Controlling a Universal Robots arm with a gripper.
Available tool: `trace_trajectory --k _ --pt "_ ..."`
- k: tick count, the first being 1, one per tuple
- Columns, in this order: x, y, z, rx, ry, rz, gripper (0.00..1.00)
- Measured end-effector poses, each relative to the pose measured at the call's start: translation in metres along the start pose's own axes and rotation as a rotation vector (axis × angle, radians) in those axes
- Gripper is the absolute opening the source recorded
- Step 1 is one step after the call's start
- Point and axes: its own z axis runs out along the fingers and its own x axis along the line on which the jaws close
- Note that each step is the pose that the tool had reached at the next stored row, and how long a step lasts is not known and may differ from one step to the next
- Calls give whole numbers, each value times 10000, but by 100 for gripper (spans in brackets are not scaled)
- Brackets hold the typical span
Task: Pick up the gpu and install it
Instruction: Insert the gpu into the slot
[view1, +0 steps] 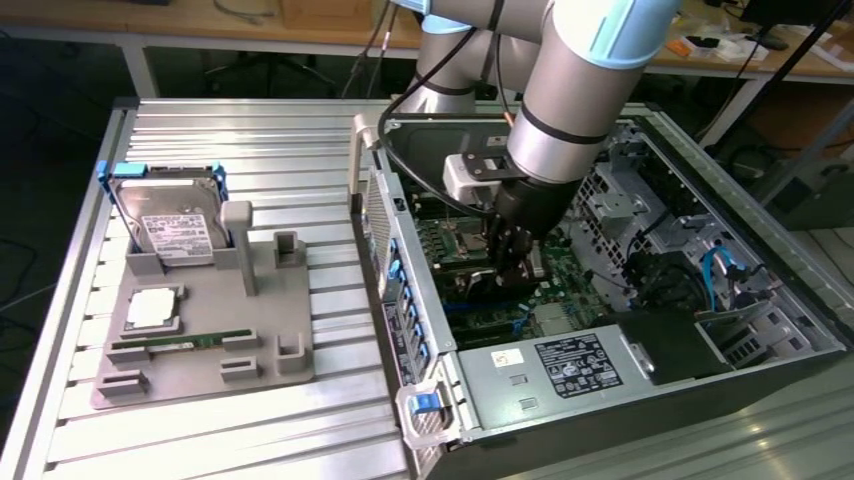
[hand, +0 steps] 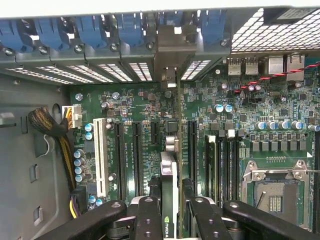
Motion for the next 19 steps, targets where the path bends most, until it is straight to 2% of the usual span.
trace_trajectory --k 11,16,19 --pt "-19 3 12 0 -1 2 27" --pt "-15 26 68 -6 15 0 27" --pt "-17 38 120 -2 5 -1 27"
